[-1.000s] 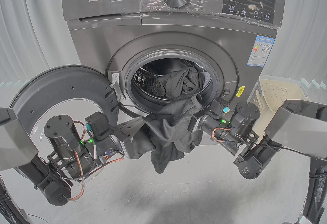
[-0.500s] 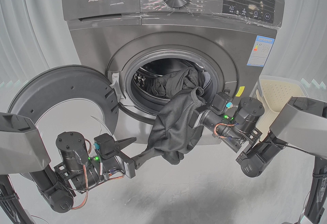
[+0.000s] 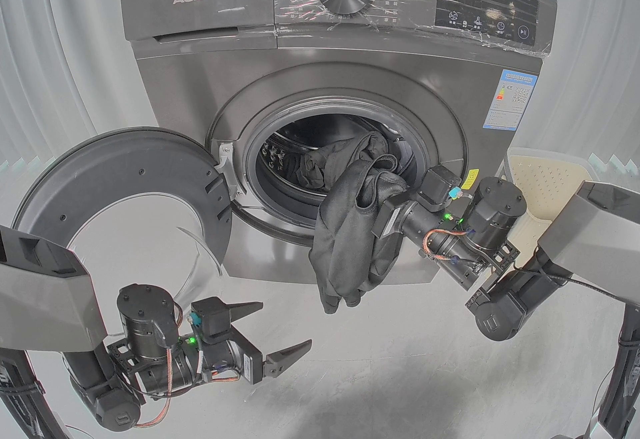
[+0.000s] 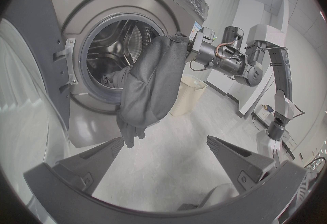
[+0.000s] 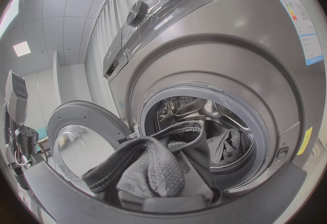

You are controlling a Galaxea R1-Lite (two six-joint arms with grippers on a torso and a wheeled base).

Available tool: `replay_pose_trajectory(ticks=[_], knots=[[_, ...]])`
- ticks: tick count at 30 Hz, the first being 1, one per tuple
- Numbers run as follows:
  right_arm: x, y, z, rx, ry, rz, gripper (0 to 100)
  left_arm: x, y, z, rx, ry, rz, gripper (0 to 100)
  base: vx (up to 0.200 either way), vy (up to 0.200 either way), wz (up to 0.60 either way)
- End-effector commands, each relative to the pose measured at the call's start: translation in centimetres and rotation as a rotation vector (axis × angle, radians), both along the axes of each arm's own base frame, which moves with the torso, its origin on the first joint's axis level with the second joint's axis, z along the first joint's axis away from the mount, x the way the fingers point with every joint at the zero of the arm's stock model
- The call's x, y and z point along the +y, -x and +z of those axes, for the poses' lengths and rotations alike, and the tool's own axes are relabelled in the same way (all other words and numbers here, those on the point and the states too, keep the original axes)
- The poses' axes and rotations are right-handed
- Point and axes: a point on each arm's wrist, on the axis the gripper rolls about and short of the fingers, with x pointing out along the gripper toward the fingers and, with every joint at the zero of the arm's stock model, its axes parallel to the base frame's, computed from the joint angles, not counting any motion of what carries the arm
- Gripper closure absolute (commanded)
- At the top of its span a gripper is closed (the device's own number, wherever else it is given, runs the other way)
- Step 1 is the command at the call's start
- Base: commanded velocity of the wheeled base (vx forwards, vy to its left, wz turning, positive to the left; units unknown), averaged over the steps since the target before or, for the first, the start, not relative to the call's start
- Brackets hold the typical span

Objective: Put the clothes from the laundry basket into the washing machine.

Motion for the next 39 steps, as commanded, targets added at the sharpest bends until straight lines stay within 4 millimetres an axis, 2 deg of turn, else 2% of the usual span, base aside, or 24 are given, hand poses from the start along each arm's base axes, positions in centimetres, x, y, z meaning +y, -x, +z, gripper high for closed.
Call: replay_pose_trajectory(ticks=[1,4,5,11,20,27,39], knots=[[0.0,0.5,0.7,-0.014,-0.009,0.008,100,-0.9,-1.9,0.1,-0.037,0.03,0.016,0,0.0,0.0,0.0],[0.1,0.8,0.7,-0.011,-0.008,0.014,100,-1.5,-2.8,0.6,-0.069,0.055,0.018,0,0.0,0.0,0.0],[0.3,1.1,0.8,-0.01,-0.007,0.022,100,-2.1,-3.8,0.9,-0.098,0.077,0.019,0,0.0,0.0,0.0],[1.2,1.9,0.8,-0.011,-0.008,0.054,100,-3.4,-5.9,0.3,-0.127,0.092,0.024,0,0.0,0.0,0.0],[2.4,3.7,1.5,-0.017,-0.01,0.105,100,-4.6,-7.7,-0.2,-0.156,0.109,0.036,0,0.0,0.0,0.0],[3.0,4.3,1.6,-0.019,-0.01,0.128,100,-5.2,-7.7,-0.3,-0.157,0.113,0.015,0,0.0,0.0,0.0],[4.0,5.5,1.8,-0.02,-0.019,0.147,100,-6.5,-10.3,-2.9,-0.152,0.113,0.036,0,0.0,0.0,0.0]])
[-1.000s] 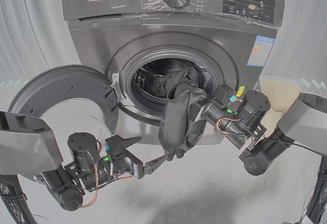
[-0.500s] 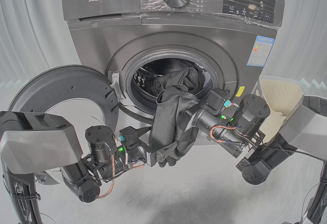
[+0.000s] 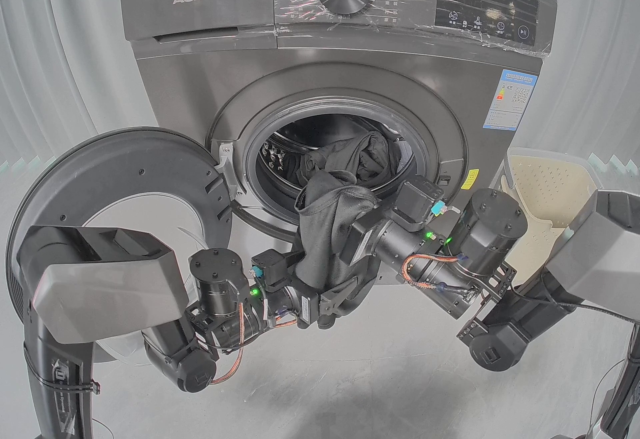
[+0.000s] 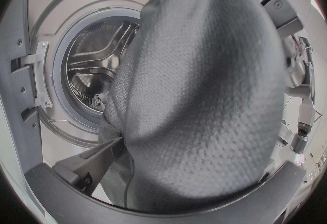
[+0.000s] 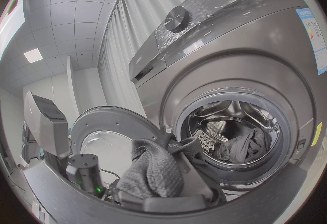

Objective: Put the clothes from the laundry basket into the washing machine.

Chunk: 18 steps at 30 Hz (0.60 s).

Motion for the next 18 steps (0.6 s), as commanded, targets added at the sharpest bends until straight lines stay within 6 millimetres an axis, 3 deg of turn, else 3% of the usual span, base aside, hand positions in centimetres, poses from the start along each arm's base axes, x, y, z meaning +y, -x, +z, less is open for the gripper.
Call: replay_pose_trajectory(ticks=[1,2,3,13,18], knots=[[0.3,0.6,0.3,-0.005,-0.005,0.013,100,-0.4,-1.3,-1.6,0.011,-0.006,0.016,0,0.0,0.0,0.0],[0.2,0.6,0.3,-0.002,-0.003,0.013,100,-0.5,-1.5,-1.6,0.005,-0.002,0.018,0,0.0,0.0,0.0],[0.2,0.7,0.3,-0.001,-0.002,0.013,100,-0.5,-1.7,-1.7,0.002,-0.001,0.019,100,0.0,0.0,0.0],[-1.4,0.6,-0.6,0.034,0.03,-0.021,100,-0.1,-3.7,0.5,-0.053,0.088,0.131,100,0.0,0.0,0.0],[-2.7,1.0,-2.4,0.098,0.087,-0.041,100,0.8,-3.7,2.9,-0.1,0.12,0.157,100,0.0,0.0,0.0]])
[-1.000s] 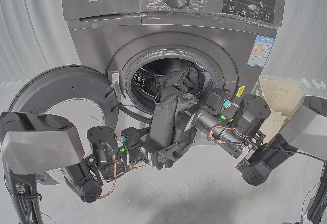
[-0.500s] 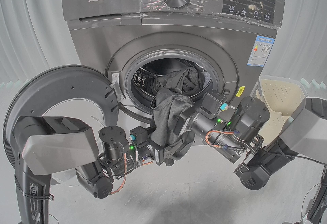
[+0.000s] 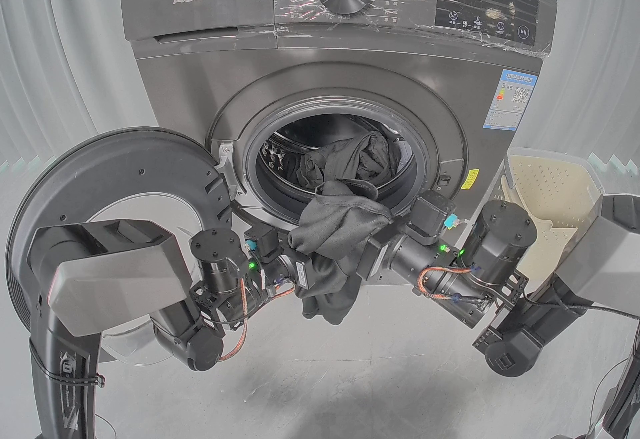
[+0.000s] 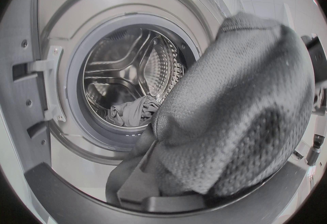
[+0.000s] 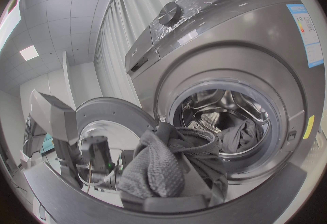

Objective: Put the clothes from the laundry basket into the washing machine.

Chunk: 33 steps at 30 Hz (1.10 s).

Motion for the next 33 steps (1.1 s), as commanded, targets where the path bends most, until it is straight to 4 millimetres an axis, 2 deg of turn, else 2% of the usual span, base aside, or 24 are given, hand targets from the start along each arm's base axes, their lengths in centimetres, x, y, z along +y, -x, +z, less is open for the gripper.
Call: replay_pose_trajectory(ticks=[1,9,15,16,21,26,27,33], knots=[[-1.3,0.3,-1.5,0.055,0.049,-0.021,100,0.8,0.1,2.6,-0.055,0.034,0.024,100,0.0,0.0,0.0],[-1.6,0.6,-4.1,0.126,0.109,-0.023,100,1.2,1.8,4.5,-0.07,0.044,0.009,100,0.0,0.0,0.0],[-1.4,0.5,-4.2,0.126,0.109,-0.02,100,1.4,2.4,4.4,-0.057,0.034,0.009,100,0.0,0.0,0.0],[-1.4,0.5,-4.2,0.126,0.109,-0.02,0,1.5,2.4,4.3,-0.053,0.032,0.011,100,0.0,0.0,0.0],[-1.6,0.7,-4.1,0.126,0.107,-0.02,0,1.6,2.6,4.7,-0.062,0.038,0.01,100,0.0,0.0,0.0],[-2.8,2.2,-4.8,0.175,0.158,-0.013,0,1.8,3.0,5.3,-0.071,0.038,0.012,100,0.0,0.0,0.0],[-3.8,3.7,-6.0,0.232,0.216,0.002,0,2.1,3.5,5.8,-0.081,0.035,0.013,100,0.0,0.0,0.0],[-6.0,6.7,-8.8,0.353,0.35,0.054,0,3.0,5.4,7.0,-0.083,0.035,0.007,100,0.0,0.0,0.0]])
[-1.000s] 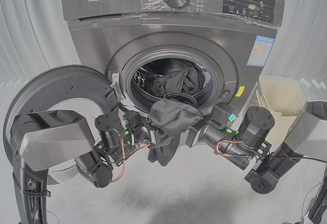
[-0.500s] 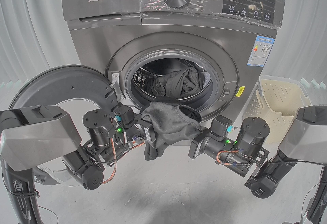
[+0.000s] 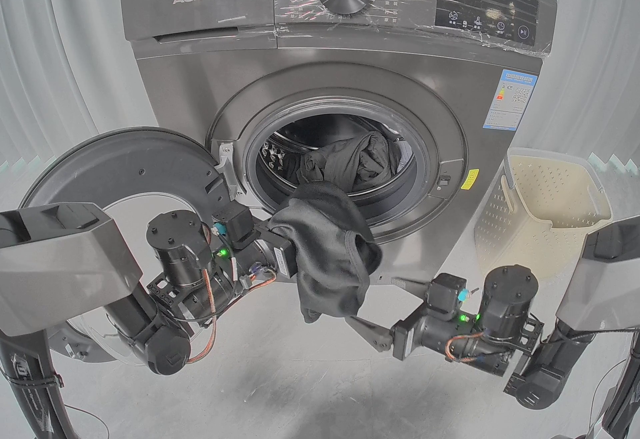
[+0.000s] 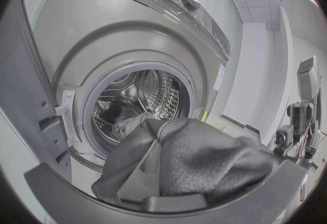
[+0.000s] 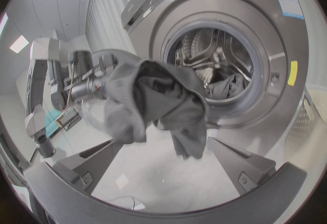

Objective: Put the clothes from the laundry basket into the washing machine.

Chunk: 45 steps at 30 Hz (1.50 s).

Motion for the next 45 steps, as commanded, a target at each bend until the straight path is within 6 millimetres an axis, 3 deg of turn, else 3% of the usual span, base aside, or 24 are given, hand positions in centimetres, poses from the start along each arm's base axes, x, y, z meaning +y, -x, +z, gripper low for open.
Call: replay_pose_trajectory(ticks=[1,8,12,15,21,38,45], knots=[[-2.3,3.1,-2.3,0.124,0.115,0.055,0,1.1,2.3,1.9,-0.018,0.006,-0.008,100,0.0,0.0,0.0],[-2.6,2.9,-2.2,0.126,0.106,0.029,0,1.8,5.4,2.8,-0.012,-0.004,-0.045,100,0.0,0.0,0.0],[-3.4,1.6,-0.3,0.075,0.027,-0.08,0,3.0,8.8,3.3,0.013,-0.011,-0.088,100,0.0,0.0,0.0],[-4.0,1.2,0.1,0.096,-0.018,-0.117,0,3.0,10.1,3.4,0.021,-0.005,-0.125,100,0.0,0.0,0.0],[-4.2,0.3,0.3,0.087,-0.042,-0.146,0,3.0,10.3,3.4,0.027,0.0,-0.117,100,0.0,0.0,0.0],[-4.0,0.4,0.6,0.077,-0.049,-0.14,0,3.7,11.0,1.3,0.119,-0.056,-0.093,100,0.0,0.0,0.0],[-3.9,0.5,0.6,0.076,-0.05,-0.137,0,3.2,10.7,0.3,0.145,-0.084,-0.1,100,0.171,0.0,0.0]])
